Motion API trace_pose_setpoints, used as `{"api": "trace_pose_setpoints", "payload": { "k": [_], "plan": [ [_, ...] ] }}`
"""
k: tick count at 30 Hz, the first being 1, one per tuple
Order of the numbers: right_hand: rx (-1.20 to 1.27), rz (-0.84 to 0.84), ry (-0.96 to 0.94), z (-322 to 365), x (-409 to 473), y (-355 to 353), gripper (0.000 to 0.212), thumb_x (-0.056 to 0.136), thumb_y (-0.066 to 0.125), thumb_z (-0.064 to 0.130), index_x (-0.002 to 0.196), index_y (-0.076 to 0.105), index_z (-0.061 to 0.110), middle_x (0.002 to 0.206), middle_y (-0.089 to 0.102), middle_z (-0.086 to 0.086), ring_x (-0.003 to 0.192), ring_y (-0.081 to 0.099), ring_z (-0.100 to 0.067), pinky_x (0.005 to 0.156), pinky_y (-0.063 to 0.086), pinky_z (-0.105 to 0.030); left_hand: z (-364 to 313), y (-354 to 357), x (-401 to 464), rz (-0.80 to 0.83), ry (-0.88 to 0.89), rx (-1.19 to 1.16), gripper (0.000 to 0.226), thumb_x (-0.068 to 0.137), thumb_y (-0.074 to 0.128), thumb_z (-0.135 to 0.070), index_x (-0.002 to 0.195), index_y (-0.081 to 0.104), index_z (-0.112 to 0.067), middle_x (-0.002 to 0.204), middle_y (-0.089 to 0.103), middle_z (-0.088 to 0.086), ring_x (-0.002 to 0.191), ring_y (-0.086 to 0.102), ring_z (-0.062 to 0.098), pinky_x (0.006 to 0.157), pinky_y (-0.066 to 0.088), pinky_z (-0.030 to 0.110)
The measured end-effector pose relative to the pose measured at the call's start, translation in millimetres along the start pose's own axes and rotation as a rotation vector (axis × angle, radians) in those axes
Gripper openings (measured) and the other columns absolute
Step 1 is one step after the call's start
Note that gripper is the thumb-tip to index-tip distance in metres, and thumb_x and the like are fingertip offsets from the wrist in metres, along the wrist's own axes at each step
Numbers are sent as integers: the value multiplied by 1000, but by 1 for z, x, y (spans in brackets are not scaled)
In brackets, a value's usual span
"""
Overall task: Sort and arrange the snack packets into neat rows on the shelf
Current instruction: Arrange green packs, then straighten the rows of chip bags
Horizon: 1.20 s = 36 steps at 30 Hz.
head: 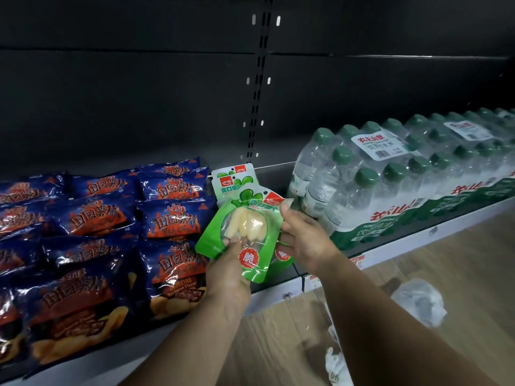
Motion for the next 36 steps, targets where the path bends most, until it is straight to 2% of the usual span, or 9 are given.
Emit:
{"api": "trace_pose_setpoints", "payload": {
  "k": [2,5,9,13,17,22,26,32,36],
  "plan": [
    [98,-36,-38,5,0,-2,26,77,72,35,89,63,14,103,71,-12,95,67,-29,92,50,-45,7,2,-4,23,-14,17,19,92,60,-16,111,63,-11,105,68,12,78,65,21,73,53,35],
    [225,-107,-99,15,-1,-7,5,85,67,15,84,64,11,87,70,-11,79,66,-26,82,53,-42,19,5,-13,73,-61,18,14,92,59,-12,104,65,-12,89,70,8,70,66,19,65,56,34],
    [312,-217,-98,14,-3,-21,6,87,65,10,81,64,10,70,71,-6,61,67,-20,66,57,-35,33,1,-20,121,-92,118,10,89,62,-8,94,67,-15,81,72,4,62,68,15,47,54,23],
    [258,-279,-72,10,-5,-30,11,86,67,9,75,62,9,61,69,-6,55,64,-21,67,55,-39,41,0,-27,228,-122,122,12,88,60,-22,95,67,-16,81,73,7,74,64,22,64,52,29],
    [31,-252,-81,7,-8,-38,13,86,67,9,74,62,9,71,65,-7,62,60,-20,61,54,-30,43,-17,-20,201,-146,63,50,87,49,-50,111,67,-9,100,70,17,89,65,32,77,49,37],
    [-133,-141,-15,-12,-6,-34,8,84,68,7,77,65,6,71,67,-8,62,61,-19,60,51,-27,42,-17,-10,145,-122,345,33,84,66,-39,103,72,-13,97,73,13,92,69,33,89,52,49],
    [-156,-163,-34,-9,-3,-31,9,84,70,10,87,66,2,74,69,-9,59,63,-16,54,53,-23,28,-5,3,55,-22,511,42,84,70,-35,122,62,-21,112,68,6,100,65,28,94,50,50],
    [-533,-313,-71,0,6,-33,51,84,69,39,121,53,9,116,60,-6,107,59,-22,96,46,-32,14,1,22,-58,127,347,24,95,57,-14,118,61,-14,90,67,-1,71,60,13,65,51,25],
    [-701,-313,-92,-4,13,-28,56,87,66,36,133,41,14,130,55,-9,118,54,-25,102,41,-34,12,-2,32,-171,193,376,30,96,54,-16,125,58,-14,111,68,9,96,64,29,90,51,40]
  ]
}}
Point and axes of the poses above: each hand's wrist, its own x-axis towards the middle knuckle, its own y-axis out of the palm, z = x × y, the point moved 10 cm from there along x, towards the middle knuckle
